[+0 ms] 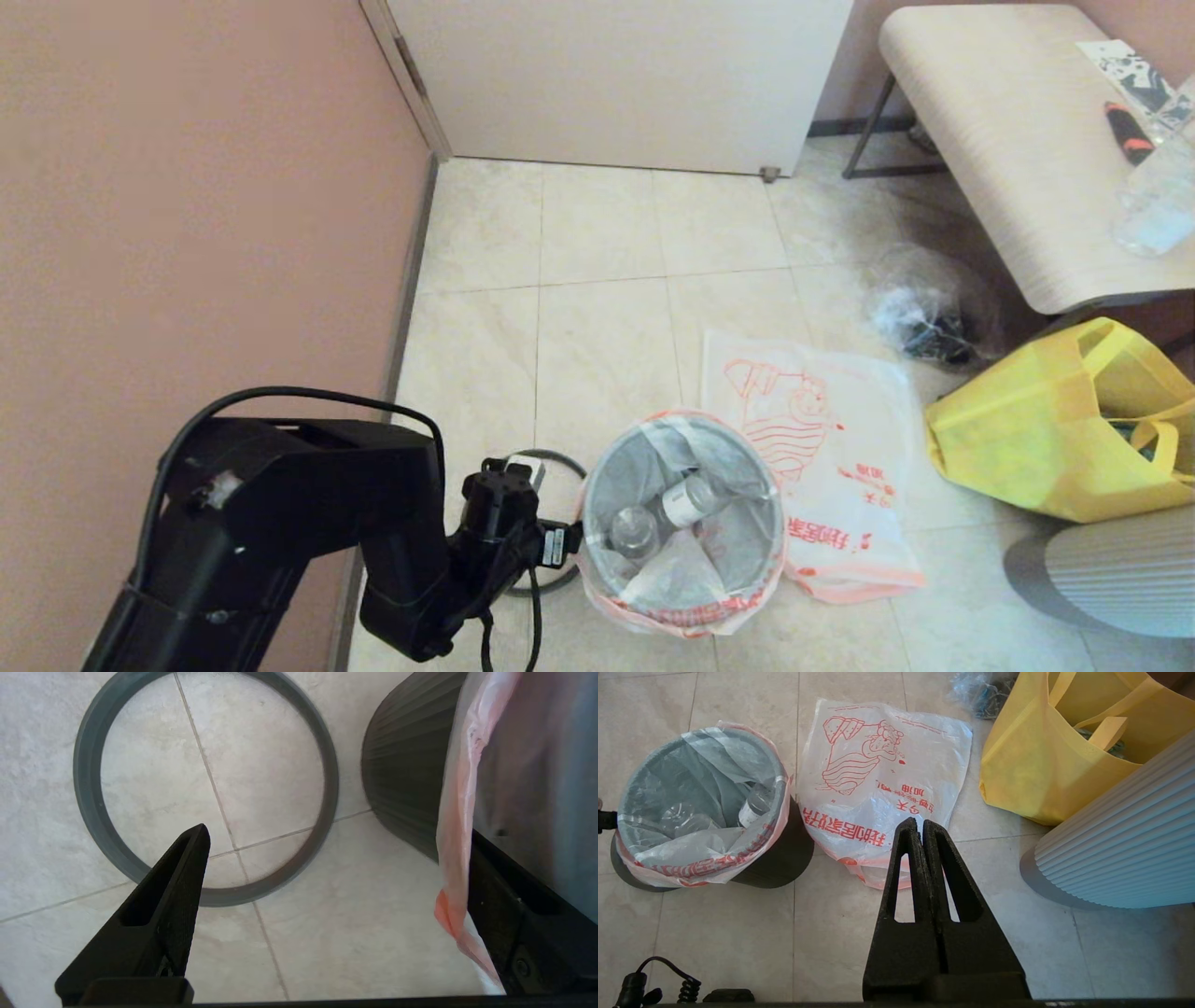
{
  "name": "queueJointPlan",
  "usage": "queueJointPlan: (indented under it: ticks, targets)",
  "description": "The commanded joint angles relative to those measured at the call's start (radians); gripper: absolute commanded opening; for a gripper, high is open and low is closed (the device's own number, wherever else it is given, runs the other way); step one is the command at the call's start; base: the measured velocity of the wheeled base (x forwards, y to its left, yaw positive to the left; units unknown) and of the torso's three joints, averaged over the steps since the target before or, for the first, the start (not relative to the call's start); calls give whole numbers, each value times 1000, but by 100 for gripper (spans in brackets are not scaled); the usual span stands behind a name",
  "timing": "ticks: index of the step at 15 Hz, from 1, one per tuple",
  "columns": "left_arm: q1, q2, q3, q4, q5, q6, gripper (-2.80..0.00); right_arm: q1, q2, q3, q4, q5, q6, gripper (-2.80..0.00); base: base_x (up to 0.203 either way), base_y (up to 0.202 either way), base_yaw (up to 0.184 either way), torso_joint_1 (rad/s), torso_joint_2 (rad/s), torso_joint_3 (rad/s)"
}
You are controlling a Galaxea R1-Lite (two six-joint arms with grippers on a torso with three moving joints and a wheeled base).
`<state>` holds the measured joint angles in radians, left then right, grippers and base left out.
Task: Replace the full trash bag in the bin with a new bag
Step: Place the trash bag on the floor
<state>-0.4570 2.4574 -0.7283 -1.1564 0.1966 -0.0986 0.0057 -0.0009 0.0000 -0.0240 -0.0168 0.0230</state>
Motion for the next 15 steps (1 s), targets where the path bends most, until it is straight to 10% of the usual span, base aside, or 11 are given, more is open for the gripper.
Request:
queueJointPlan:
  ticks: [1, 3, 4, 12, 15]
  targets:
    - [13, 21, -7, -6, 4, 5, 0, 0, 1, 11, -1, 0, 0, -280, 0, 0, 0, 0, 0, 0]
    - [20, 20, -2, -8, 4, 7, 0, 0, 1, 11, -1, 0, 0, -280, 0, 0, 0, 0, 0, 0]
    - [21, 14, 3, -8, 4, 7, -280, 0, 1, 11, -1, 0, 0, -280, 0, 0, 0, 0, 0, 0]
    - [46, -62, 56, 83, -141, -7, -280, 0, 1, 11, -1, 0, 0, -280, 0, 0, 0, 0, 0, 0]
    - [62, -76, 54, 115, -55, 9, -280, 0, 1, 11, -1, 0, 0, -280, 0, 0, 0, 0, 0, 0]
